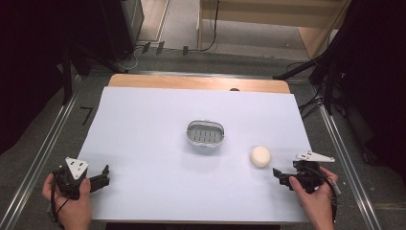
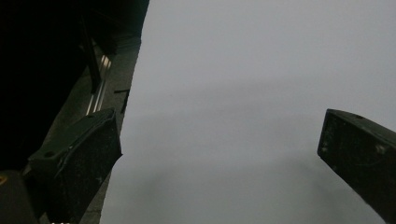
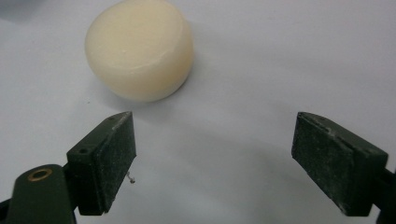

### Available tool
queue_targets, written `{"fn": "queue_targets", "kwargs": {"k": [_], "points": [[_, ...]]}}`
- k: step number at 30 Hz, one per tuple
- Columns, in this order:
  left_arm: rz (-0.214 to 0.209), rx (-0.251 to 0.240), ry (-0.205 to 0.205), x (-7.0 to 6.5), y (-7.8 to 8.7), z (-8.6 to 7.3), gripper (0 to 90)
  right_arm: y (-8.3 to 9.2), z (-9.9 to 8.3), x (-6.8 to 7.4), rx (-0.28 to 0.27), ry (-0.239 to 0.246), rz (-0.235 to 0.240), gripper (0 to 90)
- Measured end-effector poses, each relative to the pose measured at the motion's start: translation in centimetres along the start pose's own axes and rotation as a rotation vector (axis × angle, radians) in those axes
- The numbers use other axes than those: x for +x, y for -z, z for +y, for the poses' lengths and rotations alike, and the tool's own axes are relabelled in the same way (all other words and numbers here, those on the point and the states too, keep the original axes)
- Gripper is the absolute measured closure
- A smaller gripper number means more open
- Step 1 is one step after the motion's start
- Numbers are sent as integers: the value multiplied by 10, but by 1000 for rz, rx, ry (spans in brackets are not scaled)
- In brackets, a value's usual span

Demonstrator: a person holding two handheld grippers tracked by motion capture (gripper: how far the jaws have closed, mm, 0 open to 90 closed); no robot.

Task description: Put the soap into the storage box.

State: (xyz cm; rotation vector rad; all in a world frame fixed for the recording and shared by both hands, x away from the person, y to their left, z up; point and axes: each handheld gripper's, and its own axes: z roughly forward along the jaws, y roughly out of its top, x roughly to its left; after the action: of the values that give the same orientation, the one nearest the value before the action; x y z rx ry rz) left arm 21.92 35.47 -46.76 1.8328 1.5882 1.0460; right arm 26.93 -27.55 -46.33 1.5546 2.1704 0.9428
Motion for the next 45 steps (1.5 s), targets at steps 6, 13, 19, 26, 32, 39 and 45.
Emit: {"fn": "queue_targets", "kwargs": {"k": [6, 13, 19, 26, 32, 39, 45], "points": [[-2, 0, -2, 0, 0, 0, 1, -5, 5, 4, 26, 17, 16, 141], [-2, 2, -4, 0, 0, 0, 1, -11, 11, 9, 46, 39, 24, 140], [-3, 1, -6, 0, 0, 0, 1, -17, 16, 15, 60, 42, 31, 140], [-4, 2, -6, 0, 0, 0, 1, -21, 23, 20, 63, 53, 38, 140], [-4, 2, -8, 0, 0, 0, 1, -25, 28, 25, 66, 63, 46, 140], [-4, 2, -8, 0, 0, 0, 1, -30, 32, 31, 76, 74, 53, 140], [-4, 2, -8, -1, 0, 0, 1, -37, 37, 37, 82, 76, 52, 141]]}}
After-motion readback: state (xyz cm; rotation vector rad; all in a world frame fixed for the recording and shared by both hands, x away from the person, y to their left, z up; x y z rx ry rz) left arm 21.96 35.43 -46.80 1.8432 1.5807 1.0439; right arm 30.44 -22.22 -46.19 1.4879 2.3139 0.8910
